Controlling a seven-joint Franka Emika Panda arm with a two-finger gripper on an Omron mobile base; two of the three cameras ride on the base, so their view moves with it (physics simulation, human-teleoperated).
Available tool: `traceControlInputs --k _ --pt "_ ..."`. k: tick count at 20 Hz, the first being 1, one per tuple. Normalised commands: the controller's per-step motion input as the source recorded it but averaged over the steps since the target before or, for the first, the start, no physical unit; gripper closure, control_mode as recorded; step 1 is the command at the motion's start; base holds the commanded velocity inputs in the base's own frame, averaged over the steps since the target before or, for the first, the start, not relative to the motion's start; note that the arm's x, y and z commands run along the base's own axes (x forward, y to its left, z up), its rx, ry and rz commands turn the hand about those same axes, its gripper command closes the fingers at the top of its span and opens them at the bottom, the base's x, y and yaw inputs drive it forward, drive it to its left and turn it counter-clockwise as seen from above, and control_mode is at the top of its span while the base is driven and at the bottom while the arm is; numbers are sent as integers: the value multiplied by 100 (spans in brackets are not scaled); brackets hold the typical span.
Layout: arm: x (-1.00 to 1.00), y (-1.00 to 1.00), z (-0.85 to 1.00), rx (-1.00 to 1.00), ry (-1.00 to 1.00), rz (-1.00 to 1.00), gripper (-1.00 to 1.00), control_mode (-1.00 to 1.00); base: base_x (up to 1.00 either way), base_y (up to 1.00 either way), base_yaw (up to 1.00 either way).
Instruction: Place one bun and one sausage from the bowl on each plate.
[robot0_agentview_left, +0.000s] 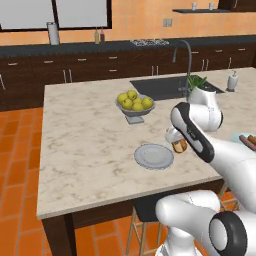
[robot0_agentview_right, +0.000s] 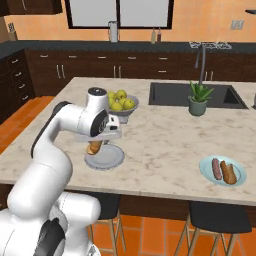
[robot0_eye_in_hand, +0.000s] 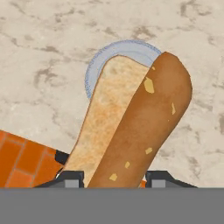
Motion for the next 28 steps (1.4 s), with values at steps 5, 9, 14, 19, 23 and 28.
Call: traceControlInputs --k 5,9,14,19,23,28 --pt "42 -3 -52 -15 2 5 100 -100 0 0 0" --pt "13 0 -46 -4 0 1 100 -100 0 0 0" --pt "33 0 -49 0 1 0 100 -100 0 0 0" --pt "54 -7 -46 -5 4 0 100 -100 0 0 0" --pt "40 -13 -40 -5 5 1 100 -100 0 0 0" --pt "12 -1 -40 -5 2 1 100 -100 0 0 0"
